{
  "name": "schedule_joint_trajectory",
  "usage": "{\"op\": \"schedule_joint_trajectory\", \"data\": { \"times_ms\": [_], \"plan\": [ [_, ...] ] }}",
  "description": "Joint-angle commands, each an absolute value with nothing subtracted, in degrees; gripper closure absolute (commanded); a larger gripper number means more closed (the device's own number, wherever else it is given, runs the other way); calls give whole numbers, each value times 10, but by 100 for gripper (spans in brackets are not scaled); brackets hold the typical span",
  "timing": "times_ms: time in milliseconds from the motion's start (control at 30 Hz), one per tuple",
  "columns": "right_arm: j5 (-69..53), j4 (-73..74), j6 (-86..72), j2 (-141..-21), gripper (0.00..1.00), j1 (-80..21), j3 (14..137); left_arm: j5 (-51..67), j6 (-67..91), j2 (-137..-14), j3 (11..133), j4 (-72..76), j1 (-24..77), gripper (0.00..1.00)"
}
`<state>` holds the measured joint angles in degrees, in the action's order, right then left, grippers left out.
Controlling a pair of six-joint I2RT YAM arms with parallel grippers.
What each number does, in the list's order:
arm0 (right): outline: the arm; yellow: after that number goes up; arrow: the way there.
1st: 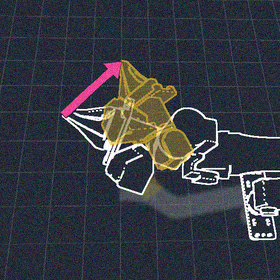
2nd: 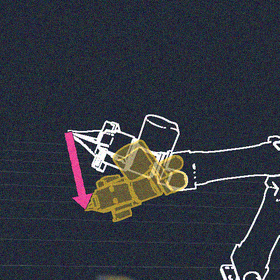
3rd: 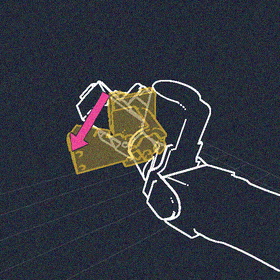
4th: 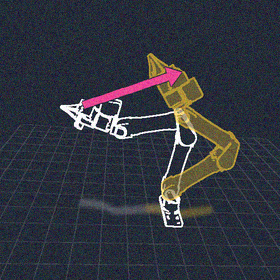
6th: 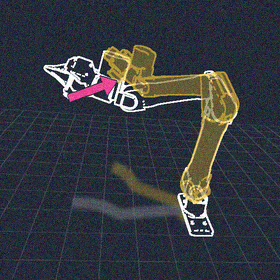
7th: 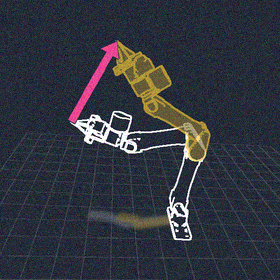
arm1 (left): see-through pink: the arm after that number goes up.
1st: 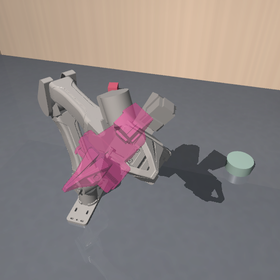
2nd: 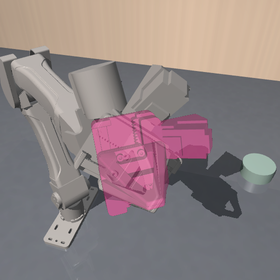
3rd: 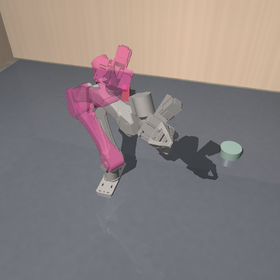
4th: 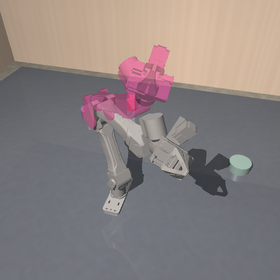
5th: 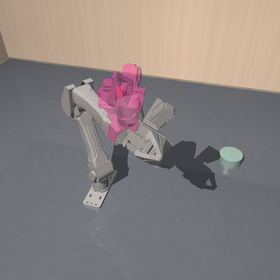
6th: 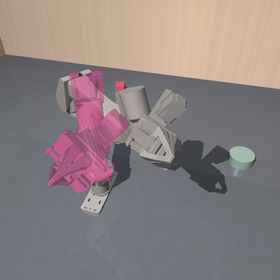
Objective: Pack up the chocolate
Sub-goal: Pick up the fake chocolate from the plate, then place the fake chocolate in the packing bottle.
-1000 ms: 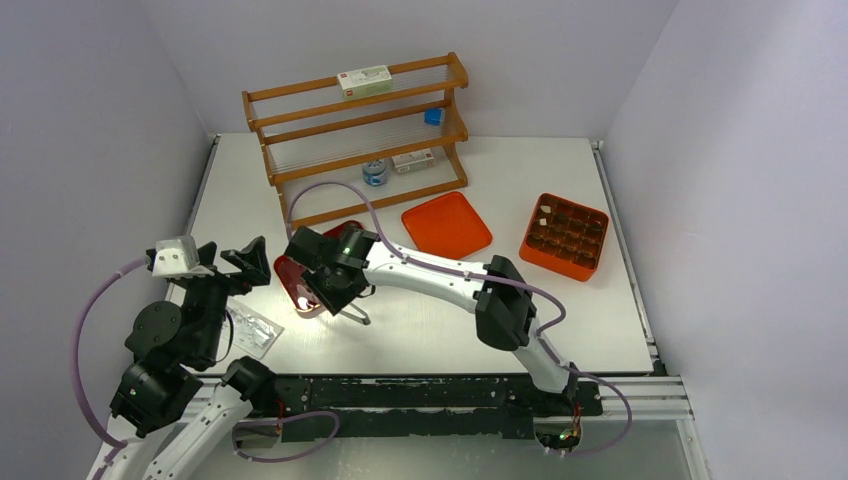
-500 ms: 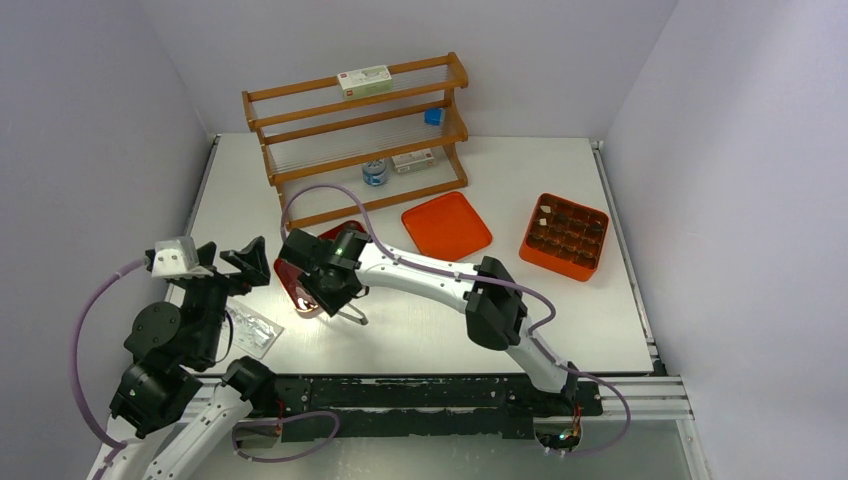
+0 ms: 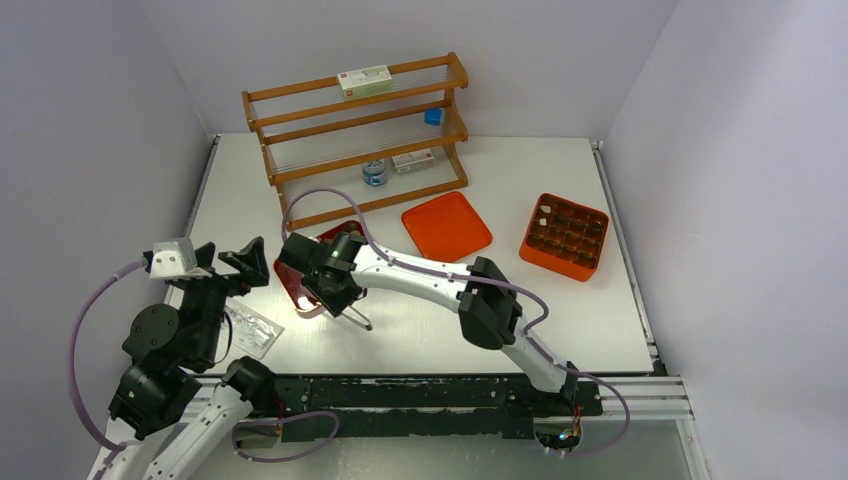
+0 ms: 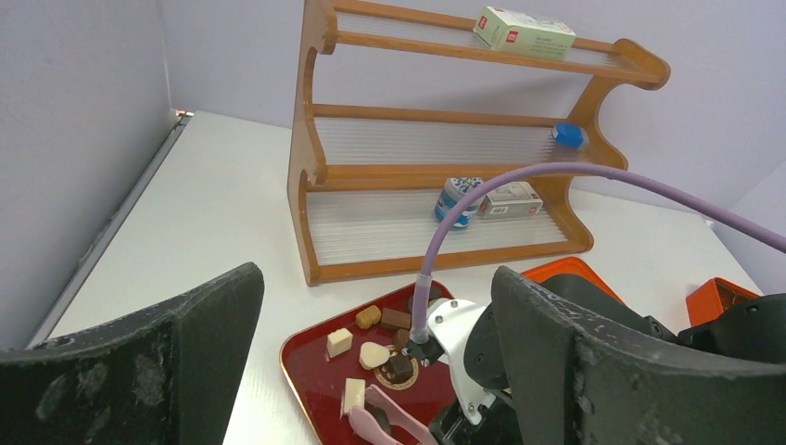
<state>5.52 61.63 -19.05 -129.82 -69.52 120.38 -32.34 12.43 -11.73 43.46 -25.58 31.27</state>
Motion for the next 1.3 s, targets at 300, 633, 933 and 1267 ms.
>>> {"op": "schedule_joint_trajectory", "data": {
  "times_ms": [300, 633, 933, 1267],
  "plan": [
    [94, 599, -206, -1234, 71, -695, 1166, -322, 121, -111, 441, -248, 310, 2],
    [113, 581, -222, -1161, 73, -656, 1103, -296, 116, -126, 437, -241, 310, 2],
    [133, 567, -242, -1066, 73, -574, 1024, -270, 112, -127, 429, -228, 310, 2],
    [145, 564, -255, -982, 73, -476, 937, -229, 103, -136, 410, -207, 311, 2]
  ]
}}
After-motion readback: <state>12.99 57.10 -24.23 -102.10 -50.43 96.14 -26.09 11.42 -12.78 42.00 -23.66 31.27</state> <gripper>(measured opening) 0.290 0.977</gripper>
